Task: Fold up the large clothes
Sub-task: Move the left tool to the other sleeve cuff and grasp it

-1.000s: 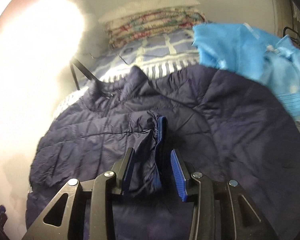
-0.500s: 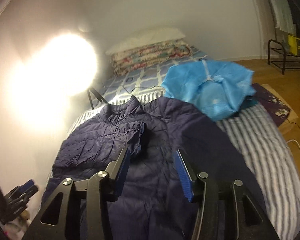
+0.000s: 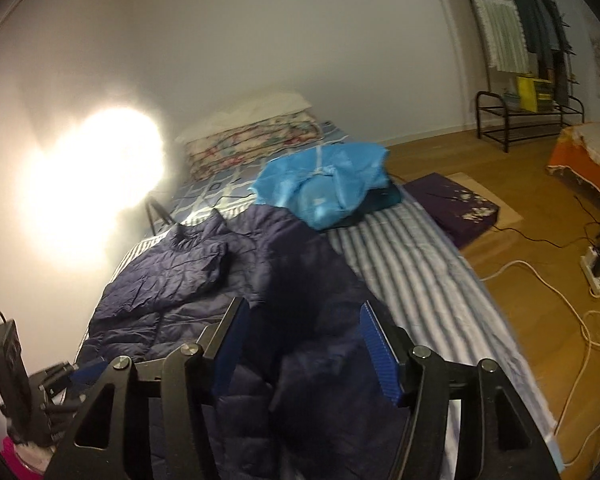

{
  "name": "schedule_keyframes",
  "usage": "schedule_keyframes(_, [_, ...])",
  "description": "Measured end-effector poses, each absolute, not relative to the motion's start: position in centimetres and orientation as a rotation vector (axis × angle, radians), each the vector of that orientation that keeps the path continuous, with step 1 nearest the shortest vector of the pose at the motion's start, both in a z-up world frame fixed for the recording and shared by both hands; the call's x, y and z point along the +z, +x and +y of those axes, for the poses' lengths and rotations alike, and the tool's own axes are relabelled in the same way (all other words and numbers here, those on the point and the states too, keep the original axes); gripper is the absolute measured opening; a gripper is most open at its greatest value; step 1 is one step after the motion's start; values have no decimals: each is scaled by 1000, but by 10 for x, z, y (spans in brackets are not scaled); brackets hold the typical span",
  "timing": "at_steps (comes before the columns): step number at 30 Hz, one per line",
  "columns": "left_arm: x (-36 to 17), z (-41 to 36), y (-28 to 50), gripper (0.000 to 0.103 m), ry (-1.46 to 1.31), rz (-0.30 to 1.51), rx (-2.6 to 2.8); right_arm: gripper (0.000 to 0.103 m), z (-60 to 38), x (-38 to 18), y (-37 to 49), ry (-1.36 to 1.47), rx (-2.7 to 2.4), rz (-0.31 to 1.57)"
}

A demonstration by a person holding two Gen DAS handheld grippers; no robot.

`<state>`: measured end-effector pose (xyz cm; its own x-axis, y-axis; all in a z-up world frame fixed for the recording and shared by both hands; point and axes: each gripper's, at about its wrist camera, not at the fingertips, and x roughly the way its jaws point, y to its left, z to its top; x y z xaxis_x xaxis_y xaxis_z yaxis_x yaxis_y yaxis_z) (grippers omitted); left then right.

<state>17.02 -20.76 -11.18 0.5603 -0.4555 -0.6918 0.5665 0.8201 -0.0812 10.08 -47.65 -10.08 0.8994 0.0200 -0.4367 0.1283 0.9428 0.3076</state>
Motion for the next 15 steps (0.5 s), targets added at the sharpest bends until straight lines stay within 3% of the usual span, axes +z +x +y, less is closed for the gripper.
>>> schedule_keyframes(15, [-181, -390, 102, 45, 336, 933, -916, 63, -559, -129, 30, 423, -143, 371])
